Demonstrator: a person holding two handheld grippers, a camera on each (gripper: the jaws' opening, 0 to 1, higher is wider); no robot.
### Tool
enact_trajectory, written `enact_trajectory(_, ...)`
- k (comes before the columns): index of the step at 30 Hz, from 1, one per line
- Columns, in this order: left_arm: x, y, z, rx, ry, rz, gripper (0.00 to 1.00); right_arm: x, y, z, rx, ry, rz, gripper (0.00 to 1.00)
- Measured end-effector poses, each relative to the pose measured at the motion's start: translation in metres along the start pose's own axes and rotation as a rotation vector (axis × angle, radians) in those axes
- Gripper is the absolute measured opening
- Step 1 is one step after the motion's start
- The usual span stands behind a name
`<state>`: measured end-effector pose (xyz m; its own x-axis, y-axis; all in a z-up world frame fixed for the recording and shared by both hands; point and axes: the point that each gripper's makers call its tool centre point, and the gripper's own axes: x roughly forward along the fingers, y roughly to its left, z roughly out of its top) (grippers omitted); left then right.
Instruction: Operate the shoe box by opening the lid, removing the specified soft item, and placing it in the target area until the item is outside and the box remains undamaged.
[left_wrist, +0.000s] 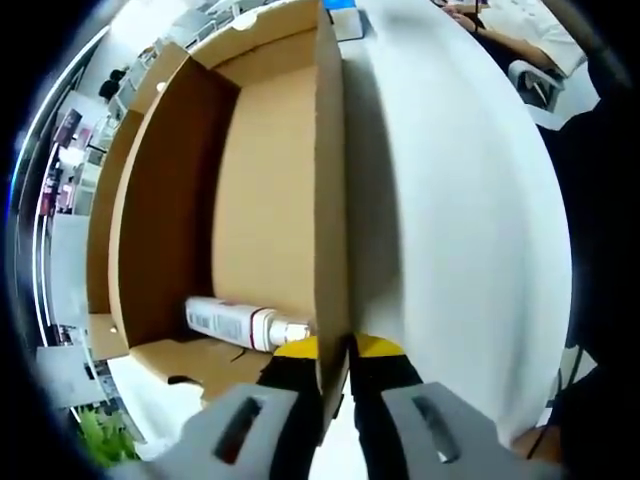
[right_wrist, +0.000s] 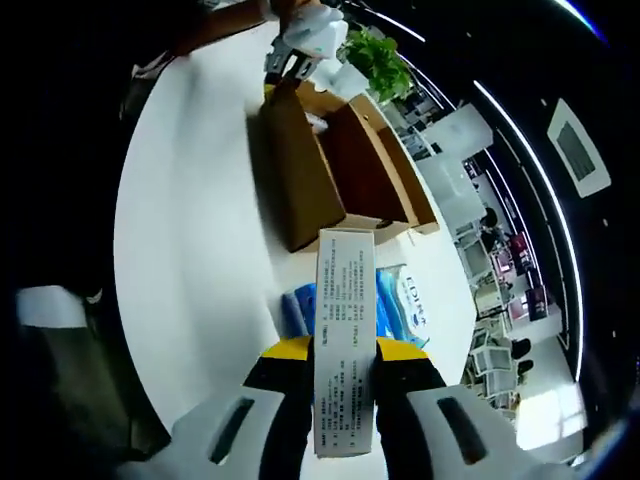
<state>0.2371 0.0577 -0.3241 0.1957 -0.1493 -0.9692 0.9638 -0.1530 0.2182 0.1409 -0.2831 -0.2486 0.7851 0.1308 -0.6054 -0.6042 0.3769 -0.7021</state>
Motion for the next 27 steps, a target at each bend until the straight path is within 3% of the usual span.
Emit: enact_trajectory(27,0.005,0.013,-0.006,0.0,0.008,0.006,0.08,0.013,0.043,-0.03,-0.024,0.066,0.079,0.21)
